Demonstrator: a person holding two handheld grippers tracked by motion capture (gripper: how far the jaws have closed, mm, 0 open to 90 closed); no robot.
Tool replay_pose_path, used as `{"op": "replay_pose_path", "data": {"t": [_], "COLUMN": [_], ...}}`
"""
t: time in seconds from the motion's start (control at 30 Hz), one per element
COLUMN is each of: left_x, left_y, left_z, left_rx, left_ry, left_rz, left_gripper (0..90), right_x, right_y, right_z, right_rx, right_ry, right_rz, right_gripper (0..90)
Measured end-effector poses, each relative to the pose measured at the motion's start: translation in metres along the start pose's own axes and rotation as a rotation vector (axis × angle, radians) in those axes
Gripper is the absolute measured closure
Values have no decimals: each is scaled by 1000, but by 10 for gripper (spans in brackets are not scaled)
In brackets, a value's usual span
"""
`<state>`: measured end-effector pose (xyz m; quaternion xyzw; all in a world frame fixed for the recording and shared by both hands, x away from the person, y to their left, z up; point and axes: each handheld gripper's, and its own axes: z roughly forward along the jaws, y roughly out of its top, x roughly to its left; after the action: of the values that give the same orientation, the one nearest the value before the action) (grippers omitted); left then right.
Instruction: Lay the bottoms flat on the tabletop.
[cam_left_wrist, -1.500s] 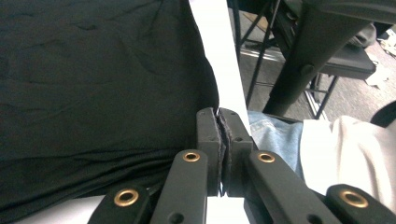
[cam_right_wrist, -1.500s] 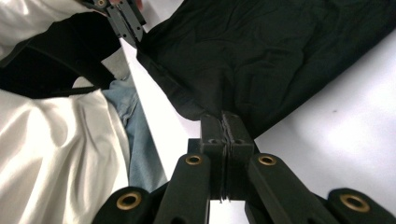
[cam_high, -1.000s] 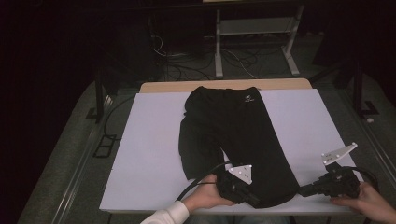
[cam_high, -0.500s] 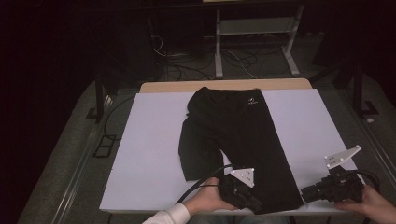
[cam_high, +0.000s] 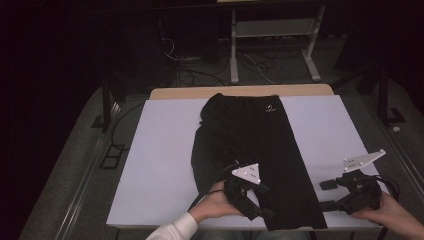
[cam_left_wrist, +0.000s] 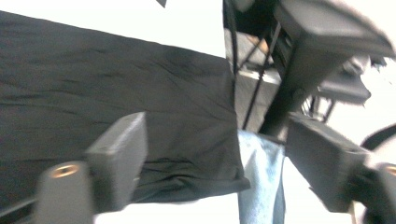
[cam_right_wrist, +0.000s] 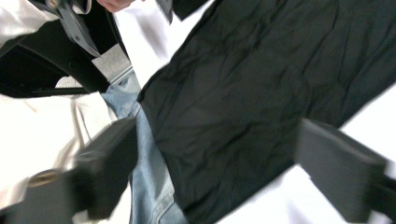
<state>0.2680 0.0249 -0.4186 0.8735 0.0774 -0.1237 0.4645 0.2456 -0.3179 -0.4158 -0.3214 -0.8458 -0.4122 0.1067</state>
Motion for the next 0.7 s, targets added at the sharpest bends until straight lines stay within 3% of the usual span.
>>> {"op": "replay_pose_path", "data": {"t": [0.03, 0.13, 0.4, 0.7], "left_x": [1, 4, 7, 7], "left_y": [1, 2, 12, 16], "left_z": [-4, -16, -47, -79], "left_rx": [-12, -47, -60, -78], "left_ry": [16, 69, 153, 228], "left_rz": [-5, -14, 5, 20], "left_gripper": [114, 0, 0, 0], "right_x": [0, 1, 2, 5], "right_y": [3, 12, 29, 52], "right_z": [0, 0, -1, 8], "right_rx": [-10, -46, -116, -144], "right_ry": [-9, -33, -64, -64], "right_rz": [-3, -3, -8, -38], "right_gripper": [6, 0, 0, 0]}}
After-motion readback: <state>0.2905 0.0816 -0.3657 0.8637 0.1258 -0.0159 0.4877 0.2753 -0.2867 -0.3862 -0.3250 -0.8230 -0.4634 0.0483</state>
